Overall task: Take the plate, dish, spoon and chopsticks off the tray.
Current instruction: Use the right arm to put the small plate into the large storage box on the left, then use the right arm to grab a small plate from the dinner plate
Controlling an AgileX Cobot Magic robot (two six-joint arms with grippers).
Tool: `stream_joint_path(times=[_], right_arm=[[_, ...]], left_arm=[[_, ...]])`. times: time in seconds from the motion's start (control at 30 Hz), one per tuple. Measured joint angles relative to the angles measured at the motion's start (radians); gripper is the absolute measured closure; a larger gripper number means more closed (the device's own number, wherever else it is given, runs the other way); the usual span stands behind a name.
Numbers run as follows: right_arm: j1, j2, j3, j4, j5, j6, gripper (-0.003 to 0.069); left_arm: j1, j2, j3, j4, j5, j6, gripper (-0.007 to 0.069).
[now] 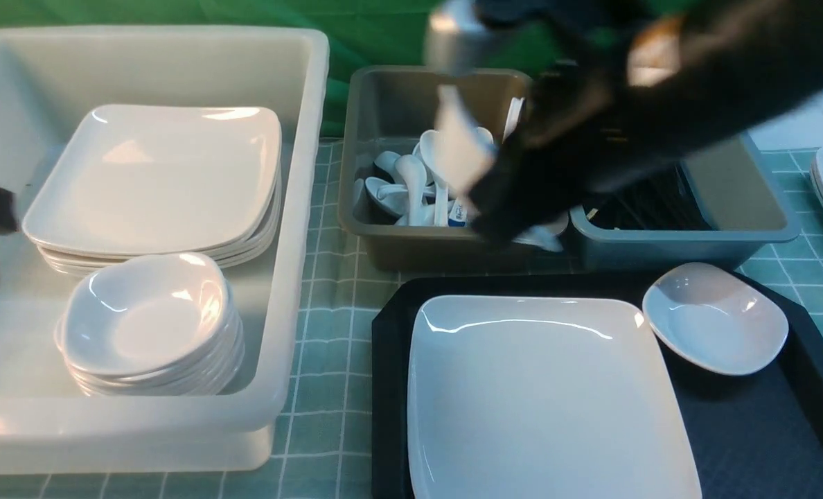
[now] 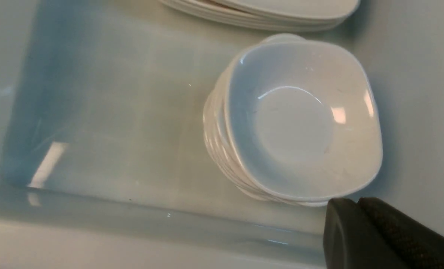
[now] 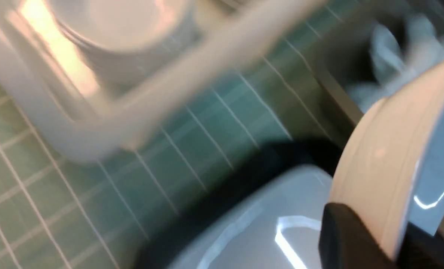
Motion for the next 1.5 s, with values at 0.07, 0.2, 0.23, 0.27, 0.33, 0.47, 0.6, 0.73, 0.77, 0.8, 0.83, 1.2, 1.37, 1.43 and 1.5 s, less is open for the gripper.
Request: stream_joint_path(times=[0.07,0.2,0.23,0.27,0.33,0.47,0.6,0.73,0.77,0.8,0.83,1.2,1.37,1.43,1.5], right_arm=[[0.064,0.093,-0.103,0.003,-0.016,-0.011,0.0597],[0.145,0.247,-0.256,0.005,-0.020,-0.028,0.0597],[0.166,0.286,-0.298,0.005,-0.021,-0.030,0.0597],[0.194,0.344,-0.362,0.004,-0.022,-0.031,0.0597],[0.217,0.398,-0.421,0.001,-0.023,-0.032,0.0597],[0.251,0.513,-0.525,-0.008,-0.028,-0.044,0.0597],[0.258,0.579,-0.553,-0.014,-0.053,-0.052,0.0597],[0.259,0.620,-0.558,-0.022,-0.084,-0.058,0.0585],[0.259,0.625,-0.558,-0.023,-0.088,-0.058,0.0572],[0.259,0.628,-0.558,-0.022,-0.088,-0.058,0.0554],[0.259,0.630,-0.558,-0.022,-0.088,-0.058,0.0536],[0.301,0.642,-0.644,-0.018,-0.047,-0.045,0.0190],[0.304,0.609,-0.749,-0.106,0.173,-0.011,0.0201],[0.298,0.579,-0.786,-0.225,0.294,0.034,0.0263],[0.272,0.527,-0.789,-0.354,0.359,0.082,0.0426]], left_arm=[[0.036,-0.033,0.000,0.000,0.006,0.000,0.0615],[0.111,-0.084,0.000,0.000,0.027,0.003,0.0615],[0.124,-0.091,0.000,0.000,0.029,0.009,0.0615],[0.144,-0.102,0.000,0.000,0.034,0.027,0.0615],[0.157,-0.107,0.000,-0.009,0.043,0.037,0.0615],[0.165,-0.108,0.000,-0.017,0.061,0.054,0.0615],[0.165,-0.108,0.000,-0.019,0.061,0.057,0.0615],[0.165,-0.108,0.000,-0.019,0.061,0.059,0.0615],[0.165,-0.108,0.000,-0.019,0.061,0.063,0.0615],[0.165,-0.108,0.000,-0.019,0.061,0.065,0.0615],[0.165,-0.108,0.000,-0.019,0.061,0.069,0.0615],[0.165,-0.108,0.000,-0.050,0.060,0.099,0.0615],[0.165,-0.108,0.000,-0.054,0.060,0.108,0.0615],[0.165,-0.108,0.000,-0.071,0.060,0.119,0.0615],[0.150,-0.108,0.001,-0.109,0.058,0.151,0.0615]])
